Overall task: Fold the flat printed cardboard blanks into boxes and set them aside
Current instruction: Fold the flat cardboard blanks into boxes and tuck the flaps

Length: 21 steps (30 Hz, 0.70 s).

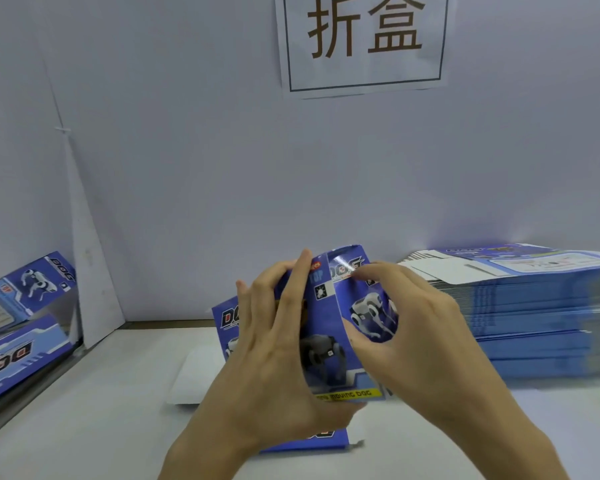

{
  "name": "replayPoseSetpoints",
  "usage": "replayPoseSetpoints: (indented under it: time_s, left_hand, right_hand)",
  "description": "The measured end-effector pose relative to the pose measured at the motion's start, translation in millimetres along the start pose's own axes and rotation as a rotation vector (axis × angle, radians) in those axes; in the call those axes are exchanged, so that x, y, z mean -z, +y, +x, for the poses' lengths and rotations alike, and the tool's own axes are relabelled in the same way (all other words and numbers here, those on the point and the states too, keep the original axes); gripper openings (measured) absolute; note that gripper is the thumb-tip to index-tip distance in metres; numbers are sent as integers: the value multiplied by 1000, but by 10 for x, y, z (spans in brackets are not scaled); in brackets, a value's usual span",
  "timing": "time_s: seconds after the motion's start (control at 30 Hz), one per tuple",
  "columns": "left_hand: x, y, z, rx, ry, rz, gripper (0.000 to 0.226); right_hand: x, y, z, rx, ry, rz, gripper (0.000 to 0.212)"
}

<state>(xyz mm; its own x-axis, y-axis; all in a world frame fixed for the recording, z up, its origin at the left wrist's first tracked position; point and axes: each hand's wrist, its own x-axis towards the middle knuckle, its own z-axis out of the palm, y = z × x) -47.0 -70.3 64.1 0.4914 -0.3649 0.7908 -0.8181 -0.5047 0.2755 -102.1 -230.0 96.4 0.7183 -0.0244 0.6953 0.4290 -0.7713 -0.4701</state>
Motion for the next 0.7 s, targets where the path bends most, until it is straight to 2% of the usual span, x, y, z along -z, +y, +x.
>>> replayPoseSetpoints:
  time_s: [0.07,0.17,0.27,0.4,0.53,0.6,0.7]
  left_hand:
    - [44,43,-19,64,-97,-53,122]
    - [56,87,-26,82,-168,-102,125]
    - [48,91,-39,80,-196,-124,125]
    - [85,75,-54,101,-178,-173,128]
    - [50,104,-39,96,-160,-97,130]
    - [58,102,-24,109,-133,-76,129]
    - [92,110,-10,127,-97,-48,130]
  right_hand:
    - [35,24,6,-27,-23,46,52]
    - [71,46,0,-31,-44,98,55]
    - [121,95,-7,-68,-82,224,49]
    - [208,183,6,-130,-83,463,41]
    - [148,164,21,-123,-137,597,33]
    - [96,174,29,-144,-159,673,37]
    - [-9,144,30,-114,-133,655,37]
